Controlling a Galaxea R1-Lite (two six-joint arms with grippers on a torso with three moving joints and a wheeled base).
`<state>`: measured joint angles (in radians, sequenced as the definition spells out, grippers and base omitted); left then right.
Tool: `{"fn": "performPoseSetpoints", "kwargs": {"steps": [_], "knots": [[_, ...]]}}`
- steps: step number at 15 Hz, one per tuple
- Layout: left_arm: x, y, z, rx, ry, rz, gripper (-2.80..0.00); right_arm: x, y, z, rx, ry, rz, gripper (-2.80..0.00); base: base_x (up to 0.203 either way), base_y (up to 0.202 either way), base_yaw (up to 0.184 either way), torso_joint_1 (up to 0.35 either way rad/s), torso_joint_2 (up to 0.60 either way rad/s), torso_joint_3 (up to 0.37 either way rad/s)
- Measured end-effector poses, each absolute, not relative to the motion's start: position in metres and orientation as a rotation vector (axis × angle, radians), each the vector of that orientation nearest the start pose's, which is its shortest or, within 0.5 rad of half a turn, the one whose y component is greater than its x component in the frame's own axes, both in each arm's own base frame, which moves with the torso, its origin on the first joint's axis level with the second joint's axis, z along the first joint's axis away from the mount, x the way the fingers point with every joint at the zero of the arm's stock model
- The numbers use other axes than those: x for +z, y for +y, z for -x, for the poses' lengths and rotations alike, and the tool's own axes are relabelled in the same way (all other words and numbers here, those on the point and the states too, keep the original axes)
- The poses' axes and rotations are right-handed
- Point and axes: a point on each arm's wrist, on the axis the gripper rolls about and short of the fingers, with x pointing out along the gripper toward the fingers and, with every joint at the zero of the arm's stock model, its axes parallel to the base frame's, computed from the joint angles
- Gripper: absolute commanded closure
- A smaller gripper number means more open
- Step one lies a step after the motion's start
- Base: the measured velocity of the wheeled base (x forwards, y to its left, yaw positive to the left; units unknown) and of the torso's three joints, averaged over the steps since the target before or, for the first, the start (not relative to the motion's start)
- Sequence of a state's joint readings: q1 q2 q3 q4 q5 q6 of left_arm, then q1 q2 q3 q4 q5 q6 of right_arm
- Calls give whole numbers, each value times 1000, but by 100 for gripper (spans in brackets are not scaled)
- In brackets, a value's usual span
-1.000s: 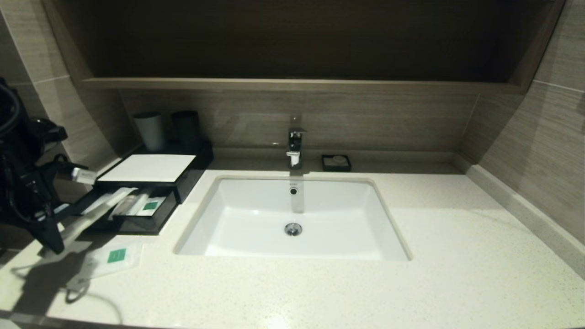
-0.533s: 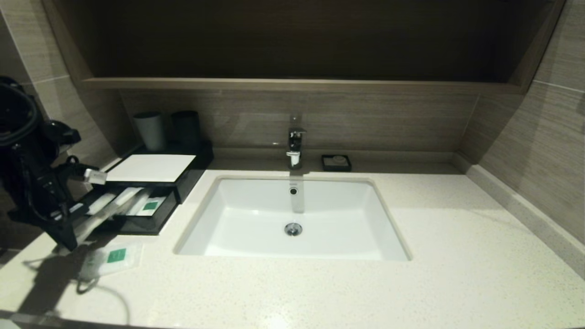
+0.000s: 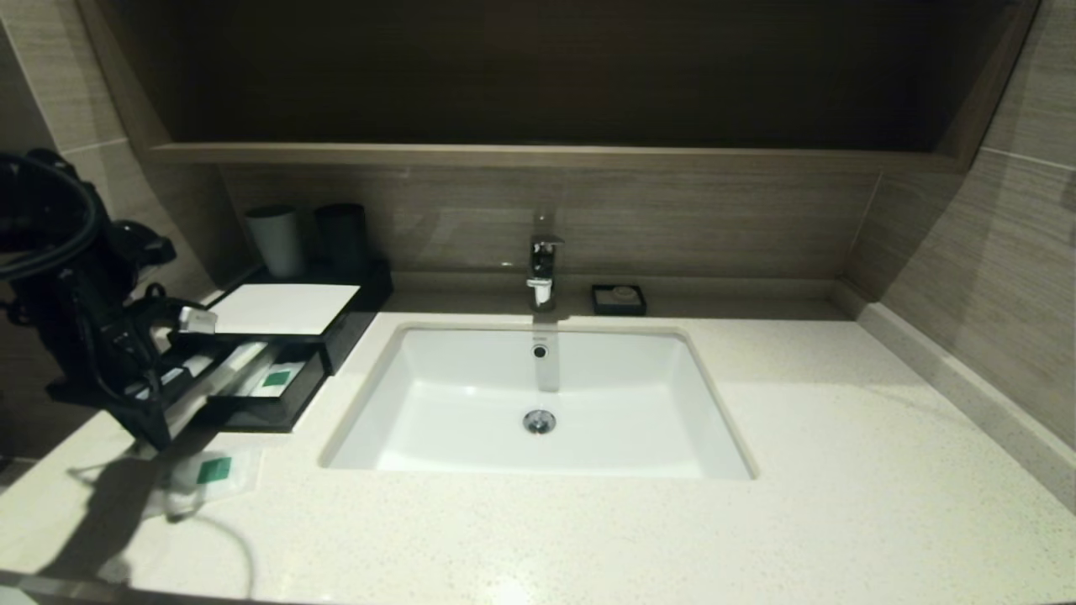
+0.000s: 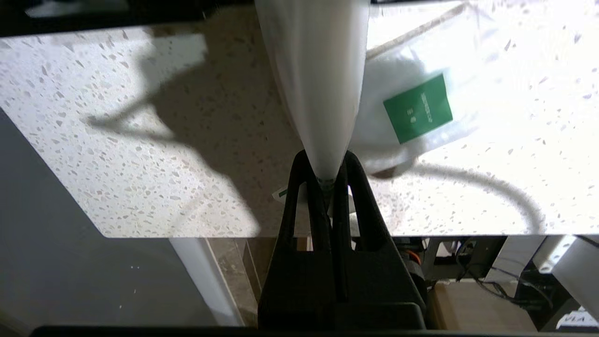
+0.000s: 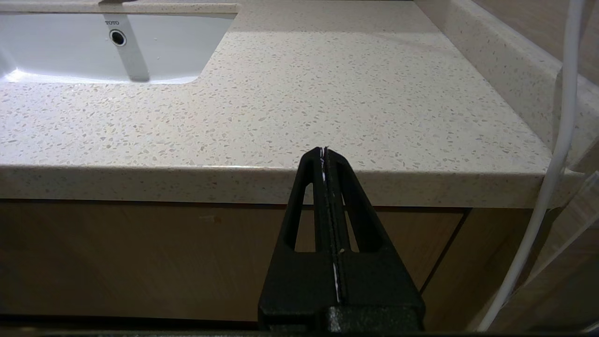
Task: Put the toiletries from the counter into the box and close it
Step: Place the bathroom toiletry into the drawer
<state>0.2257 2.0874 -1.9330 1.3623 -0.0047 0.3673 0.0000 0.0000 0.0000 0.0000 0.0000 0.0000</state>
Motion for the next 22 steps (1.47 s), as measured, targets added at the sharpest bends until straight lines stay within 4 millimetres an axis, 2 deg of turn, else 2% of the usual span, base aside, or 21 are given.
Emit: {"fn": "performPoseSetpoints", "kwargs": {"steps": [22], "knots": [[202,73,-355,-24,1339,-93,0,75,0,23,0,0,0,0,0,0,0,0,0,0]]}}
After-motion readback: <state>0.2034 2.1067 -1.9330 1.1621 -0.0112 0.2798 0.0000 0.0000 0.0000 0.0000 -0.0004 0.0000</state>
